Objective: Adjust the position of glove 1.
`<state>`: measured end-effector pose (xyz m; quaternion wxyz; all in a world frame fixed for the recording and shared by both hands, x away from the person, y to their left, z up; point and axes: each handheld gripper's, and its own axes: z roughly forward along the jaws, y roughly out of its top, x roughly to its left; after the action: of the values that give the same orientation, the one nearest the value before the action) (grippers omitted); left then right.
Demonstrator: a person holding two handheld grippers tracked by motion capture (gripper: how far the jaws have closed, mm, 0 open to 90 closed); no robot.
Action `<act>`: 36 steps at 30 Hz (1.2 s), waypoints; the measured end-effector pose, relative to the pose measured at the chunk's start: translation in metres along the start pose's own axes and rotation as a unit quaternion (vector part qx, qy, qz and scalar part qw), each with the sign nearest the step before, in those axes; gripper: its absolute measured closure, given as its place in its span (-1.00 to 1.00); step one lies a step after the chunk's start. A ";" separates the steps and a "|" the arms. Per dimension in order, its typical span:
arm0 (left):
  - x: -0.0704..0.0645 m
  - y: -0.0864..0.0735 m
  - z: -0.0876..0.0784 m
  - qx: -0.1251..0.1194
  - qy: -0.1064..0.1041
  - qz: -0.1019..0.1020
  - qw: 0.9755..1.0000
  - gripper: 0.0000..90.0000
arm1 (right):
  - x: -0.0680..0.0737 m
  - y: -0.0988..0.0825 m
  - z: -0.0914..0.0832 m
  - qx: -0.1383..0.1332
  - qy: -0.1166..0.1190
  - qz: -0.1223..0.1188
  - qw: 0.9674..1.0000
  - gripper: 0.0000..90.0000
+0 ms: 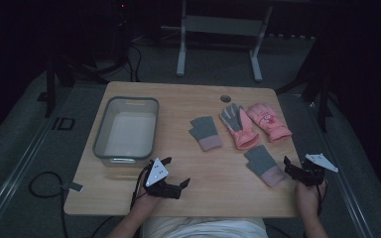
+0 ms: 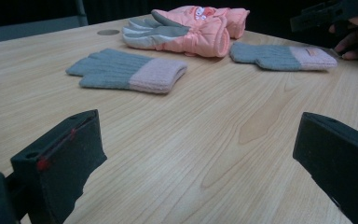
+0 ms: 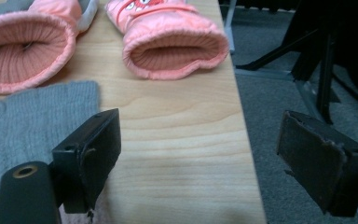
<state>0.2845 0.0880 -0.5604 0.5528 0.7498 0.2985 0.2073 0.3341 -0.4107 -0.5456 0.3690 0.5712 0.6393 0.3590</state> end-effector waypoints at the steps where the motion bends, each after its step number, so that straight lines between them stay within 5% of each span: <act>1: 0.000 0.000 0.000 0.000 -0.001 -0.002 1.000 -0.97 | 0.000 0.002 -0.001 0.001 -0.003 0.000 1.000 -0.69; 13: 0.000 0.000 0.000 0.002 -0.001 0.000 1.000 -0.97 | 0.006 0.036 -0.014 -0.037 0.004 -0.005 0.999 -0.69; 36: 0.000 0.000 0.000 0.001 -0.001 0.003 1.000 -0.97 | 0.040 0.124 -0.024 -0.091 0.060 -0.036 0.993 -0.71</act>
<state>0.2844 0.0875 -0.5603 0.5517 0.7514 0.2964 0.2079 0.3675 -0.3604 -0.4276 0.3931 0.4891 0.6453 0.4357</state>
